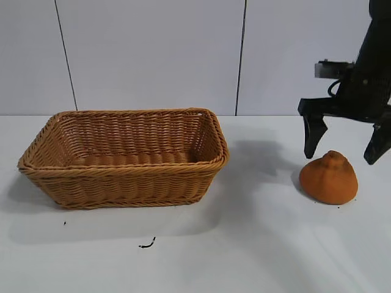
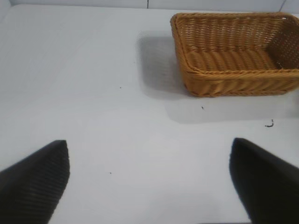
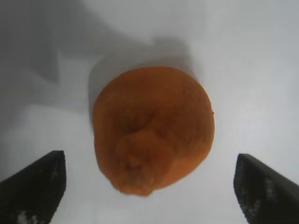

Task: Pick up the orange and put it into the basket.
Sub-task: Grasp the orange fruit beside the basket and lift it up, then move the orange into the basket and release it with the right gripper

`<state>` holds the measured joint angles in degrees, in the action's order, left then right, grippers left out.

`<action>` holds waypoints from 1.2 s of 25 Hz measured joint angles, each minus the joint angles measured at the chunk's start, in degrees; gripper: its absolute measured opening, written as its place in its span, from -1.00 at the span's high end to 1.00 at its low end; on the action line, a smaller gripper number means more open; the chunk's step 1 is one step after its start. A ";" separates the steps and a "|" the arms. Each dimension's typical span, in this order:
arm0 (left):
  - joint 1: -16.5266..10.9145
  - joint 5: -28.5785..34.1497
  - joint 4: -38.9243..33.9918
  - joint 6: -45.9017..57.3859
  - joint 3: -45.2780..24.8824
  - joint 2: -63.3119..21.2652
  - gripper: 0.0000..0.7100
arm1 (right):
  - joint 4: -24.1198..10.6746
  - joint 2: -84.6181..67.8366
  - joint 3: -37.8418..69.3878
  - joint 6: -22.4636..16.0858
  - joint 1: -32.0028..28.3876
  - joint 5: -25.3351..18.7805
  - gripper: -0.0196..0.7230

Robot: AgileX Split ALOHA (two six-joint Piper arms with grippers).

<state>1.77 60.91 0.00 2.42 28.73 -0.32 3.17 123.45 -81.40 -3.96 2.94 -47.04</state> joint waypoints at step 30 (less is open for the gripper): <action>0.00 0.00 0.00 0.00 0.00 0.00 -0.88 | -1.51 -18.74 -9.41 0.00 0.60 -9.16 0.78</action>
<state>1.77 60.91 0.00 2.42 28.73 -0.32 1.66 104.70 -90.81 -3.96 3.55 -56.20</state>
